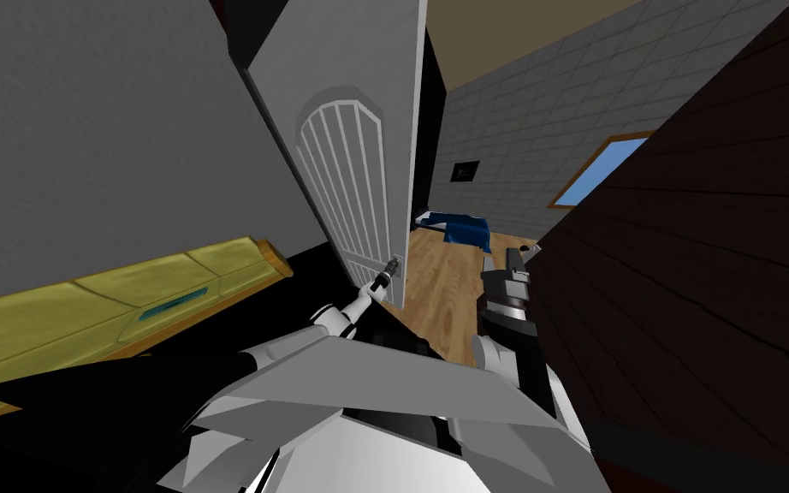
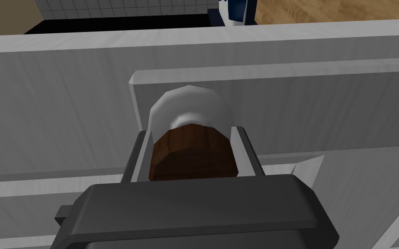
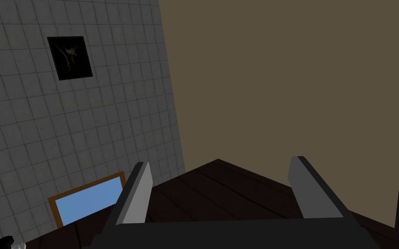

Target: Push the door open

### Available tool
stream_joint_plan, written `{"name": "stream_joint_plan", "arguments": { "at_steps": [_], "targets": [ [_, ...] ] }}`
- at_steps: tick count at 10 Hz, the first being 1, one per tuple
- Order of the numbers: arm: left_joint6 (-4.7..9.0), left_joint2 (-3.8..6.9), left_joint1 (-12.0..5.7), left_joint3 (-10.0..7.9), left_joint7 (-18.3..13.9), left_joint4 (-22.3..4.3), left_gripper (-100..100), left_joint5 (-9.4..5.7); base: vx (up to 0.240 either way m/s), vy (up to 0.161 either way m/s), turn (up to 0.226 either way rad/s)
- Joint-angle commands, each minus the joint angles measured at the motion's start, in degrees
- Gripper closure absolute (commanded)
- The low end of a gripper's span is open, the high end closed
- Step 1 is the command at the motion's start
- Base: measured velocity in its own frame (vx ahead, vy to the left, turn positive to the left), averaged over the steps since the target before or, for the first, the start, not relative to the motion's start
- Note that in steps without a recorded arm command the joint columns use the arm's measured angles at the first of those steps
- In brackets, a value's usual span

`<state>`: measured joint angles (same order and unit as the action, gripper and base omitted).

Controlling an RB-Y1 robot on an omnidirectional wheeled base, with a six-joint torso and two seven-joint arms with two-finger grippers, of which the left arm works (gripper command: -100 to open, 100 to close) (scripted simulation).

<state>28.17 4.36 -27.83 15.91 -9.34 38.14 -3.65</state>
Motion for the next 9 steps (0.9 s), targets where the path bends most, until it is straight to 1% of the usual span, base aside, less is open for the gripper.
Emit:
{"name": "stream_joint_plan", "arguments": {
  "at_steps": [1, 2, 4, 5, 6, 8, 9],
  "targets": [
    [-0.31, 0.88, 0.19, -1.5, 0.63, 0.6, 100, -0.32, 0.147, -0.165, 0.088],
    [-0.35, 1.1, 0.2, -2.42, 1.0, 0.43, 100, -0.53, 0.175, -0.171, 0.082],
    [-0.39, 1.31, 0.21, -3.36, 1.38, 0.26, 100, -0.74, 0.138, -0.129, 0.042],
    [-0.43, 1.51, 0.22, -4.32, 1.77, 0.09, 100, -0.96, 0.136, -0.14, 0.065],
    [-0.45, 1.61, 0.22, -4.8, 1.97, 0.0, 100, -1.07, 0.123, -0.156, 0.067],
    [-0.53, 1.97, 0.24, -6.7, 2.74, -0.34, 100, -1.5, 0.142, -0.165, 0.085],
    [-0.55, 2.05, 0.25, -7.17, 2.93, -0.43, 100, -1.6, 0.151, -0.159, 0.059]
  ]
}}
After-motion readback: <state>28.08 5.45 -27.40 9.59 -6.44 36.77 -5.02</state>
